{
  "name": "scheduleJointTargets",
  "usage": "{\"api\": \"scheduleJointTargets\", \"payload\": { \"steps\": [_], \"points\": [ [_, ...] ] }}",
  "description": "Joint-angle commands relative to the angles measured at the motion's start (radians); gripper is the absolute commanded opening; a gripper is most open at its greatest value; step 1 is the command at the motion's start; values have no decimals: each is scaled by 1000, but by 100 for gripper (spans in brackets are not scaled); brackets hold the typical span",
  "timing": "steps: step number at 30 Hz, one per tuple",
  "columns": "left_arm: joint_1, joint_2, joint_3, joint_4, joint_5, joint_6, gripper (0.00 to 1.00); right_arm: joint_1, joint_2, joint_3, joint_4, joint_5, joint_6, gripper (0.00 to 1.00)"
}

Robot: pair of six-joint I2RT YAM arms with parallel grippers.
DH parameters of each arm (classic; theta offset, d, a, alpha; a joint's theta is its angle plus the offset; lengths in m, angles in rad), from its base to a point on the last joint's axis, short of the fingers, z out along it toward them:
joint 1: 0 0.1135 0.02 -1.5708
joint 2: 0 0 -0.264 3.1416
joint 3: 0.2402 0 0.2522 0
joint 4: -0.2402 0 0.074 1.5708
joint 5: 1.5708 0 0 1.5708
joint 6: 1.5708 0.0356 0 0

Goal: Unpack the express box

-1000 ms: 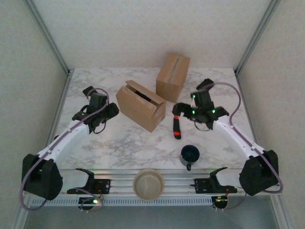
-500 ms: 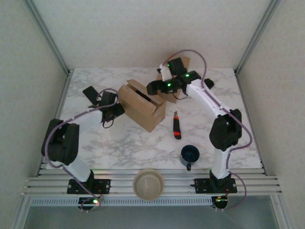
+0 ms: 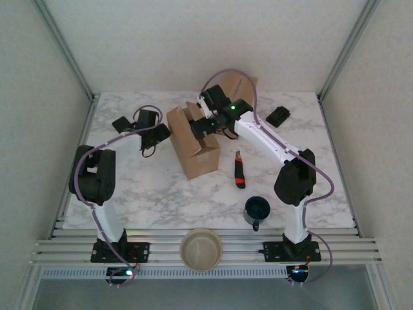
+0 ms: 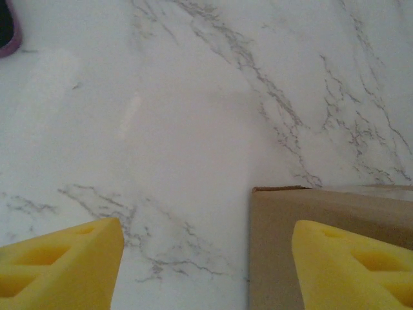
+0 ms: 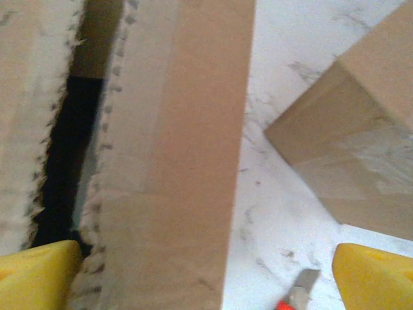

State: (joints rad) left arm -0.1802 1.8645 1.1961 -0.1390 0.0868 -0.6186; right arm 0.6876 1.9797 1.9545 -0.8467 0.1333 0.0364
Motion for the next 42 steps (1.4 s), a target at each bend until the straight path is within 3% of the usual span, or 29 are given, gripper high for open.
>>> {"api": "scheduleJointTargets", "payload": {
  "steps": [1, 5, 7, 11, 15, 22, 27, 35, 42],
  "points": [
    [12, 8, 35, 1, 16, 32, 72, 23, 35, 51, -52, 132, -13, 98],
    [12, -14, 49, -23, 11, 49, 77, 42, 66, 81, -74, 164, -9, 94],
    [12, -34, 62, -47, -1, 59, 81, 52, 89, 108, -92, 189, -4, 87],
    [8, -117, 98, -121, -35, 87, 86, 79, 137, 167, -130, 264, 21, 38],
    [-9, -223, 153, -224, -70, 127, 90, 89, 150, 190, -140, 349, 40, 2],
    [-110, -315, 277, -393, -52, 183, 94, 98, 45, 101, -61, 315, 49, 0],
    [-188, -306, 338, -473, -47, 171, 94, 99, -79, -15, 18, 178, 88, 0],
    [-217, -300, 341, -588, -181, 95, 93, 98, -243, -204, 167, -20, 232, 0],
    [-265, -293, 350, -603, -162, 67, 93, 98, -336, -329, 312, -164, 348, 0]
  ]
}}
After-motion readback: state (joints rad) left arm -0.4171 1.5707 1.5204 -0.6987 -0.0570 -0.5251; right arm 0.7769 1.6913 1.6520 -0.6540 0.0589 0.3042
